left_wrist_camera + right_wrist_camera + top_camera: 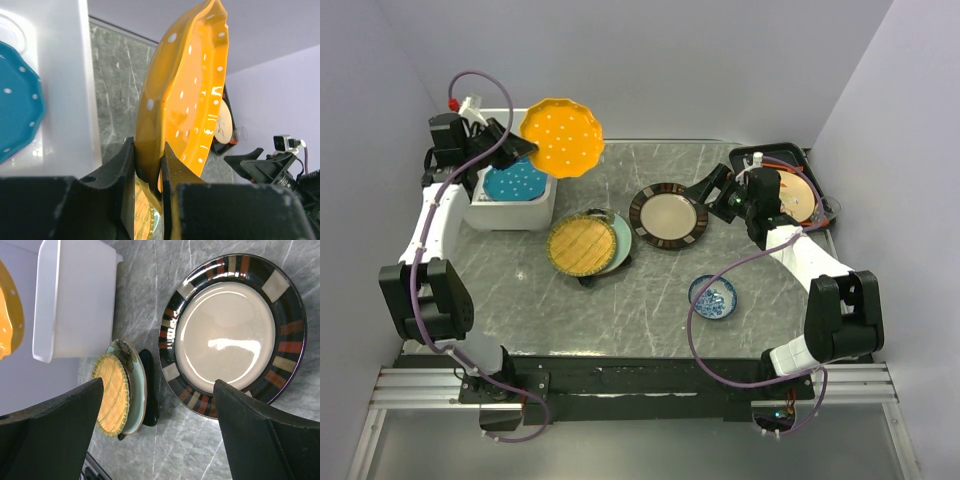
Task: Place the plates into the plastic bin on the countertop
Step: Place the plate in the plastic bin.
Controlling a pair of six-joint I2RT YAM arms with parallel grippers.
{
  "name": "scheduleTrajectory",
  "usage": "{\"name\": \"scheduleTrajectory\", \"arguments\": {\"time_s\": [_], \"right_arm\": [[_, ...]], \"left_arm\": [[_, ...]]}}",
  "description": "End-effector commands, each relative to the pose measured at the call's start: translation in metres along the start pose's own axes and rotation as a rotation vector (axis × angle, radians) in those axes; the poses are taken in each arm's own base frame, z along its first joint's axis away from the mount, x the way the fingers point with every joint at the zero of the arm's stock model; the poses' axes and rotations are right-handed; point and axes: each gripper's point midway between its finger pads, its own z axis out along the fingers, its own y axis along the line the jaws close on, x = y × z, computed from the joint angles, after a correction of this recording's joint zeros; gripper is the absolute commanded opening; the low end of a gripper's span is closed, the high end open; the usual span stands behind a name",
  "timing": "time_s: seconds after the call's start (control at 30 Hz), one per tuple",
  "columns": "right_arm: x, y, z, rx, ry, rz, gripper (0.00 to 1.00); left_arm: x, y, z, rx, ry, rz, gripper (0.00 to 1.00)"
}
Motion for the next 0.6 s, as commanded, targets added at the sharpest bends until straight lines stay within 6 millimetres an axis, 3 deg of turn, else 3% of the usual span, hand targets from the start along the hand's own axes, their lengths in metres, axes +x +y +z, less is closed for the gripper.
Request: {"name": "scheduleTrajectory", "arguments": {"time_s": [0.0,0.57], "right_arm": [[-0.012,0.011,-0.006,-0.033,-0.046,-0.032,0.97],[-0.009,0.006,-0.001,-0.022,-0.029,-0.04,0.97]], "left_arm": [[-0.055,-0.06,-0.04,0.151,-0.183,0.121,0.01],[-0.095,0.011,-0.066,-0.007,-0.313,0.011,0.01]]}}
